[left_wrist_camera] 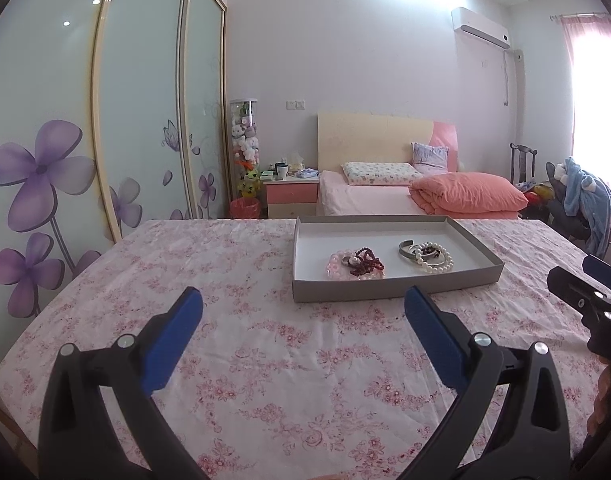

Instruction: Organize jewelry

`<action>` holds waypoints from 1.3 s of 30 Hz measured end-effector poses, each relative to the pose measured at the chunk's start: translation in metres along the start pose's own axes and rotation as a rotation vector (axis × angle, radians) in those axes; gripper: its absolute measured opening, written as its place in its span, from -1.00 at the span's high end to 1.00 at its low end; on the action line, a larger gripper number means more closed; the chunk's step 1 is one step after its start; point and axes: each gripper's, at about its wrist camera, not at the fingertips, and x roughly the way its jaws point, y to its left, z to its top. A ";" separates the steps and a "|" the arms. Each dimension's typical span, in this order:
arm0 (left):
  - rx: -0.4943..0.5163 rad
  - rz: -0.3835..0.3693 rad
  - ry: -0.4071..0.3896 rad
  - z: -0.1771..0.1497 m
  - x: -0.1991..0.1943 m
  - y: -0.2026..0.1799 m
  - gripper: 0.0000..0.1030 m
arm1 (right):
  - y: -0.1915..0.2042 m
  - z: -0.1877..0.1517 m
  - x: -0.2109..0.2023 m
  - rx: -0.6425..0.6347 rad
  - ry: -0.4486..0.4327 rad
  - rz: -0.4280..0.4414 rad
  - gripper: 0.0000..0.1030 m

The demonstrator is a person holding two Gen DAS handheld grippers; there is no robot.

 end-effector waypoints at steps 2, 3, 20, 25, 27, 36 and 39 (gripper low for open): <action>0.000 -0.001 0.003 0.000 0.000 0.000 -0.92 | 0.001 0.000 0.000 0.002 0.002 -0.001 -0.97; 0.001 -0.002 0.004 0.000 0.001 0.000 -0.92 | 0.000 0.001 0.000 0.004 0.002 0.000 -0.97; 0.005 -0.003 0.012 -0.001 0.003 0.000 -0.92 | 0.000 0.001 0.002 0.006 0.009 0.005 -0.97; 0.003 -0.001 0.016 -0.004 0.004 0.000 -0.92 | 0.000 0.002 0.003 0.007 0.012 0.005 -0.97; 0.004 -0.001 0.018 -0.004 0.004 -0.001 -0.92 | 0.001 0.002 0.003 0.008 0.012 0.006 -0.97; 0.003 -0.002 0.020 -0.006 0.004 -0.001 -0.92 | 0.001 -0.001 0.004 0.008 0.017 0.009 -0.97; 0.003 -0.002 0.020 -0.005 0.005 -0.001 -0.92 | 0.002 -0.001 0.004 0.009 0.019 0.011 -0.97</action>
